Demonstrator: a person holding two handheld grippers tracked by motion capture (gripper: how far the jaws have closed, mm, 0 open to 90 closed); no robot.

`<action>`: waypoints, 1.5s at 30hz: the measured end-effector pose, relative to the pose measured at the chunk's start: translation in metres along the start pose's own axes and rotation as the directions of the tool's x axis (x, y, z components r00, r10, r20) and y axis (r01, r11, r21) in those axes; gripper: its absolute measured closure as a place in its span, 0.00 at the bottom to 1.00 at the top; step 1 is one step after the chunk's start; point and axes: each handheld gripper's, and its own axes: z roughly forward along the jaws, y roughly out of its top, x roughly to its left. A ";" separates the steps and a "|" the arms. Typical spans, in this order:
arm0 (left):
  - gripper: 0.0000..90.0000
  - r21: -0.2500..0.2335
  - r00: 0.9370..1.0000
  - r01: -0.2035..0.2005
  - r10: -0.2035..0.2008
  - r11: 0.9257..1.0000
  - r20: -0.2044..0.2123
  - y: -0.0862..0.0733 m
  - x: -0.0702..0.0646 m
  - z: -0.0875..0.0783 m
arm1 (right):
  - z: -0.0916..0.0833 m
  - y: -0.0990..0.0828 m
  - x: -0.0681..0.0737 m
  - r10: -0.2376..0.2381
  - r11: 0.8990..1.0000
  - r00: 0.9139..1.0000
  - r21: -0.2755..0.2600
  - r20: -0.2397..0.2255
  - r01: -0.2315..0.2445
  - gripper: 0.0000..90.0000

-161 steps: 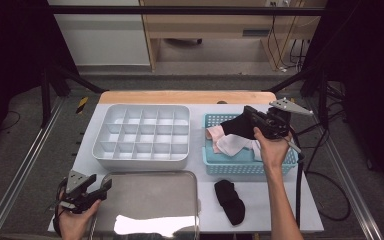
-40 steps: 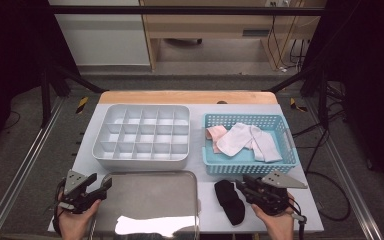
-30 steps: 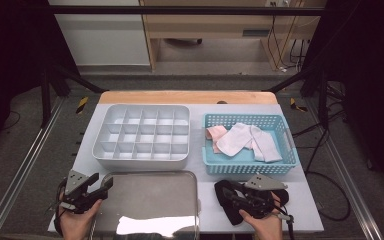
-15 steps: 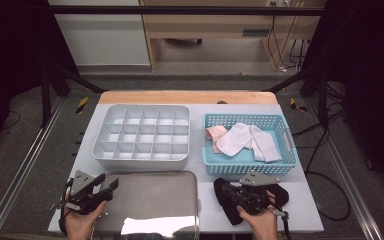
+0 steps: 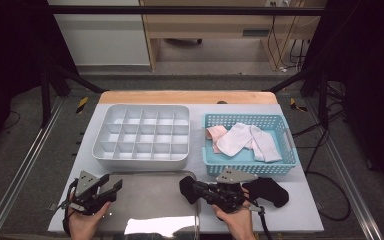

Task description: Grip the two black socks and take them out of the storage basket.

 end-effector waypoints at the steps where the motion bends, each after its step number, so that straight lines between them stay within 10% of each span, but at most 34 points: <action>1: 0.50 -0.002 1.000 -0.001 0.001 1.000 0.000 0.000 0.000 0.000 | 0.004 -0.003 0.000 -0.005 1.000 1.000 0.017 0.005 0.005 0.92; 10: 0.49 -0.004 1.000 -0.007 0.007 1.000 -0.002 0.000 -0.002 0.000 | 0.017 -0.026 -0.008 -0.035 0.990 0.994 0.139 0.100 0.021 0.82; 16: 0.48 0.002 1.000 -0.008 0.008 1.000 -0.005 0.000 -0.002 0.001 | 0.007 -0.015 -0.005 -0.059 0.996 0.991 0.080 0.121 0.049 0.76; 22: 0.48 0.003 1.000 -0.006 0.006 1.000 -0.007 -0.001 -0.002 0.001 | 0.007 -0.001 0.010 -0.093 0.995 0.992 0.044 0.088 0.089 0.75; 32: 0.48 -0.005 1.000 -0.009 0.009 1.000 -0.001 -0.001 -0.003 -0.001 | 0.046 -0.024 0.020 -0.123 0.976 0.990 0.190 0.062 0.109 0.68; 38: 0.48 -0.003 1.000 -0.020 0.020 1.000 0.004 0.000 -0.005 -0.001 | 0.053 -0.031 0.022 -0.121 0.965 0.992 0.242 0.047 0.106 0.87; 45: 0.48 -0.007 0.999 -0.029 0.030 1.000 0.024 0.002 -0.014 -0.001 | 0.045 -0.026 0.019 -0.072 0.978 0.997 0.195 0.009 0.069 0.79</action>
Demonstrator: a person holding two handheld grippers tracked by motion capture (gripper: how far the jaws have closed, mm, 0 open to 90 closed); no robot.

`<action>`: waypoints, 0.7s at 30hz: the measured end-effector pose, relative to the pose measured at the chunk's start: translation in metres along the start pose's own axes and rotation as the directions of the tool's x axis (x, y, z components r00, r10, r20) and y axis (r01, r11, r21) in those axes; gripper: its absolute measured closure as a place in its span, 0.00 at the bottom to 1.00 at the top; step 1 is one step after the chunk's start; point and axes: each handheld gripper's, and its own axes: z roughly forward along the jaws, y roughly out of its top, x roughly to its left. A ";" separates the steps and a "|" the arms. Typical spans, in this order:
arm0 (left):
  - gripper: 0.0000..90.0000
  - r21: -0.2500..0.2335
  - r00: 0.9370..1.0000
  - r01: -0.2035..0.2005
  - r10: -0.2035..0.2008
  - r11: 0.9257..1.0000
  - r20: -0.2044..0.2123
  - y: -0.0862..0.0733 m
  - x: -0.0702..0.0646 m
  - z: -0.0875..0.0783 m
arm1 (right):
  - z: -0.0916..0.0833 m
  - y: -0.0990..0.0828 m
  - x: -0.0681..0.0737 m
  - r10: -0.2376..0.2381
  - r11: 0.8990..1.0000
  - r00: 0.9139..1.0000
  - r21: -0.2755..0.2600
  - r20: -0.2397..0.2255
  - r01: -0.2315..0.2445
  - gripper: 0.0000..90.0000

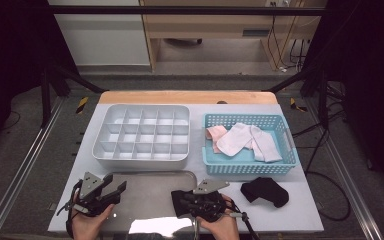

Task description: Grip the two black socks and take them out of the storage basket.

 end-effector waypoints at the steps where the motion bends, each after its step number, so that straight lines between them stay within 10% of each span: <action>1: 0.48 0.000 1.000 -0.007 0.007 1.000 0.006 0.001 -0.002 0.000 | -0.004 0.002 -0.002 0.001 1.000 1.000 -0.025 0.005 -0.001 0.77; 7: 0.47 -0.003 0.998 -0.026 0.026 1.000 0.051 0.009 -0.018 0.002 | -0.036 0.007 -0.021 0.039 0.993 0.995 -0.117 0.092 -0.029 0.74; 21: 0.48 0.027 0.984 -0.099 0.094 0.995 0.154 0.031 -0.063 0.020 | -0.064 -0.027 -0.055 0.095 0.995 0.974 -0.049 0.207 -0.086 0.73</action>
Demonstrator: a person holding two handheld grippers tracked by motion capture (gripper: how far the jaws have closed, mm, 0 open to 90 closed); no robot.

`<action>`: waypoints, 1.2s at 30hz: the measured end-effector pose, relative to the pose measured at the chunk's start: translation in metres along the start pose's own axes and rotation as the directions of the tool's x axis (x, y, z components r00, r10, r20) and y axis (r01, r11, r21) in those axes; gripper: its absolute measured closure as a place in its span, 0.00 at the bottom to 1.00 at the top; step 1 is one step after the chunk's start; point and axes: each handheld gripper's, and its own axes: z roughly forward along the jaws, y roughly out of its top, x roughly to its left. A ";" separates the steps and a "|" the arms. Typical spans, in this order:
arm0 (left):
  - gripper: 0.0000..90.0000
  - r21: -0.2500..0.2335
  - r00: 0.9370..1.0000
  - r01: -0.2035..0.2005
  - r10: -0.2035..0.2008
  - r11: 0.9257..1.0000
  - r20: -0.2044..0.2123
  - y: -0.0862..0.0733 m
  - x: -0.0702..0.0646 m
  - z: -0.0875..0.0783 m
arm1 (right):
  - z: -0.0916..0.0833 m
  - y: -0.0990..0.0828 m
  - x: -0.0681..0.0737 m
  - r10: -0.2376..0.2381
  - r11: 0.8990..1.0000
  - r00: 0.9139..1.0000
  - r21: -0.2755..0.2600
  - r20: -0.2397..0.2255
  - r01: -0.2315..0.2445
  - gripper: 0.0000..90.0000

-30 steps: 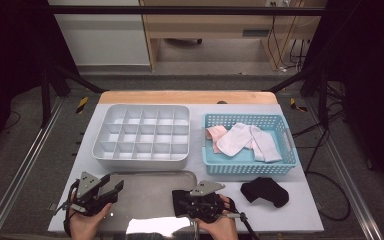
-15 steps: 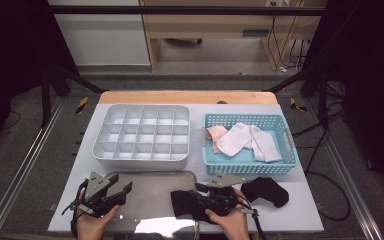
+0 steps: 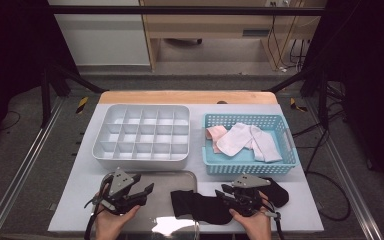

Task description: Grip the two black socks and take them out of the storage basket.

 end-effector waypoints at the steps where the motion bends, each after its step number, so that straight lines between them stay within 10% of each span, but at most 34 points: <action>1: 0.48 0.009 1.000 -0.010 0.010 1.000 0.008 0.002 -0.005 0.003 | -0.001 -0.002 -0.001 0.003 1.000 1.000 0.006 0.007 -0.003 0.73; 11: 0.52 0.124 0.996 -0.058 0.048 0.991 0.081 0.001 -0.044 0.041 | -0.004 -0.018 -0.006 0.019 0.996 0.999 0.084 0.027 -0.021 0.75; 18: 0.69 0.179 0.993 -0.046 0.025 0.983 0.118 -0.007 -0.049 0.052 | -0.001 -0.023 -0.007 0.019 0.991 1.000 0.136 0.006 -0.020 0.95; 25: 0.98 0.174 0.989 -0.046 0.021 0.984 0.145 -0.006 -0.046 0.054 | -0.008 -0.019 -0.011 0.024 0.996 0.999 0.082 0.020 -0.026 0.97; 32: 0.99 0.150 0.986 -0.054 0.029 0.987 0.165 -0.005 -0.047 0.049 | -0.021 -0.016 -0.021 0.039 0.999 0.986 0.013 0.159 -0.042 0.97; 36: 0.99 0.147 0.986 -0.068 0.044 0.987 0.162 -0.006 -0.049 0.049 | -0.017 -0.019 -0.022 0.043 0.999 0.988 0.026 0.145 -0.047 0.92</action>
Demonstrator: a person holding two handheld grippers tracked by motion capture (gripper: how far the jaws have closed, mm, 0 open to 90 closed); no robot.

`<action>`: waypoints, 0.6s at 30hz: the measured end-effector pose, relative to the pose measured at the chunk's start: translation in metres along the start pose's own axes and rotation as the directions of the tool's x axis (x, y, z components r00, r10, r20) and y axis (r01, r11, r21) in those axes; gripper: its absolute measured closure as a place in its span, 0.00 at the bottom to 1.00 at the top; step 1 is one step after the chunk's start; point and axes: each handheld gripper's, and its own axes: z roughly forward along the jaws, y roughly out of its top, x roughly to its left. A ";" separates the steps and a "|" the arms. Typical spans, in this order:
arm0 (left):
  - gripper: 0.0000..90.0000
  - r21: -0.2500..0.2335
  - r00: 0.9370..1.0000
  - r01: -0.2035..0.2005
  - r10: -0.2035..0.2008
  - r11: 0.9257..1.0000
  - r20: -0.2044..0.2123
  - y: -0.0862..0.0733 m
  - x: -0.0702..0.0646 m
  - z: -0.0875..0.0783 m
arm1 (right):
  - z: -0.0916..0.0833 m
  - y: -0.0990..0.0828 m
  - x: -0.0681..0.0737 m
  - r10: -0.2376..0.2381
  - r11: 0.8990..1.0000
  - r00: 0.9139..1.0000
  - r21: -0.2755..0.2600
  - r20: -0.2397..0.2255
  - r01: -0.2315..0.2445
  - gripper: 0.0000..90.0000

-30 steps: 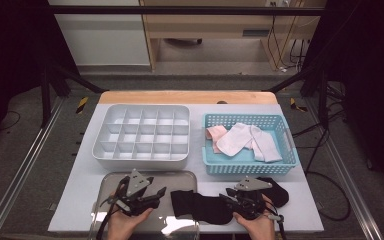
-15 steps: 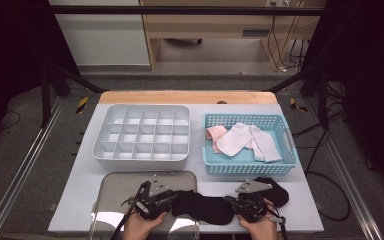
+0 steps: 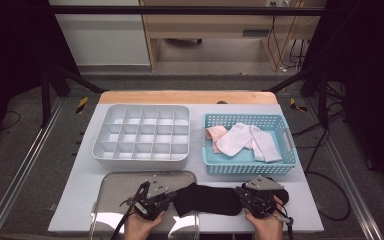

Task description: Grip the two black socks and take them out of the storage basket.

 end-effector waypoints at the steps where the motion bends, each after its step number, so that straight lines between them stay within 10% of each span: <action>1: 0.99 0.000 1.000 0.001 -0.001 1.000 0.000 0.000 0.000 0.000 | 0.000 0.001 0.001 -0.010 1.000 1.000 -0.007 -0.006 0.010 0.90; 18: 0.99 -0.059 1.000 0.003 -0.003 0.998 0.008 0.007 0.008 -0.012 | 0.017 0.013 0.010 -0.034 0.999 0.996 -0.029 -0.080 0.032 0.70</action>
